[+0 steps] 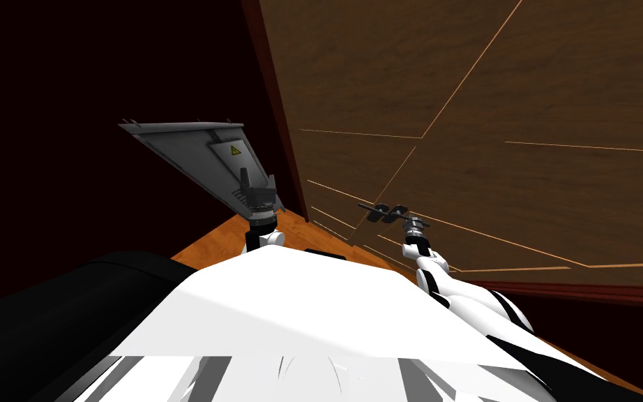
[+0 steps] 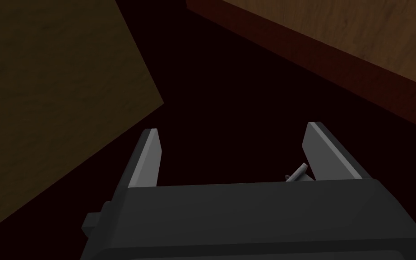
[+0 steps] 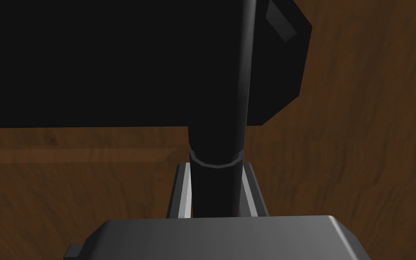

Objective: Pull the door open

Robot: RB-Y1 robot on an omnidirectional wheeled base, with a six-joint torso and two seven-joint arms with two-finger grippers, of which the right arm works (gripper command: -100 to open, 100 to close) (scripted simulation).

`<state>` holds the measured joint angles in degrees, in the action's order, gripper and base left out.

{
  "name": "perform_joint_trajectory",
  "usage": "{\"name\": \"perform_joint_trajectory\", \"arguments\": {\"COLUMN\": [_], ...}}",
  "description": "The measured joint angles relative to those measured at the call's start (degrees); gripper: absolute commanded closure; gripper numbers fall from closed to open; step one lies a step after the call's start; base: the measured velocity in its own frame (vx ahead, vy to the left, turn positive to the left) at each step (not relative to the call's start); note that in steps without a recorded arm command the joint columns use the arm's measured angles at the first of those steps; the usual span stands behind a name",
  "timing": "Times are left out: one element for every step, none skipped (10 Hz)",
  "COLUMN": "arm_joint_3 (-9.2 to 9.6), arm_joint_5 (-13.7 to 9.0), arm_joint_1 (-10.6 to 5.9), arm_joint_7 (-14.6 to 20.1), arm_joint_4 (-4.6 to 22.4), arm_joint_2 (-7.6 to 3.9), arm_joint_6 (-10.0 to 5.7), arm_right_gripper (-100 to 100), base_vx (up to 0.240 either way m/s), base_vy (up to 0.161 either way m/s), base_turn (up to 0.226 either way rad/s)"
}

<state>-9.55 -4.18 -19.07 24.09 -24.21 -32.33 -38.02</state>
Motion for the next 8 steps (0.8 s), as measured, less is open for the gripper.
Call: {"name": "perform_joint_trajectory", "arguments": {"arm_joint_3": [0.0,-0.01,0.3,0.55,0.89,0.89,1.2,1.48], "arm_joint_5": [0.0,0.0,0.16,0.29,0.51,0.5,0.67,0.82], "arm_joint_1": [0.0,0.01,-0.16,-0.08,-0.77,0.65,1.57,1.83], "arm_joint_7": [0.01,0.01,0.29,0.65,0.97,1.15,1.41,1.63], "arm_joint_4": [0.0,0.0,0.34,0.29,1.64,-0.98,-2.98,-3.35], "arm_joint_2": [0.0,-0.01,-0.16,-0.32,-0.57,-0.54,-0.45,-0.34], "arm_joint_6": [-0.02,-0.04,-0.21,-0.3,-1.11,-0.32,0.5,0.69], "arm_right_gripper": [100,100,100,100,100,100,100,100], "base_vx": [0.0,-0.079,-0.126,-0.16,-0.148,-0.178,-0.142,-0.07], "base_vy": [0.0,-0.084,-0.129,-0.119,-0.082,-0.064,-0.047,-0.016], "base_turn": [0.0,-0.035,0.014,0.003,-0.015,0.053,0.033,-0.026]}}
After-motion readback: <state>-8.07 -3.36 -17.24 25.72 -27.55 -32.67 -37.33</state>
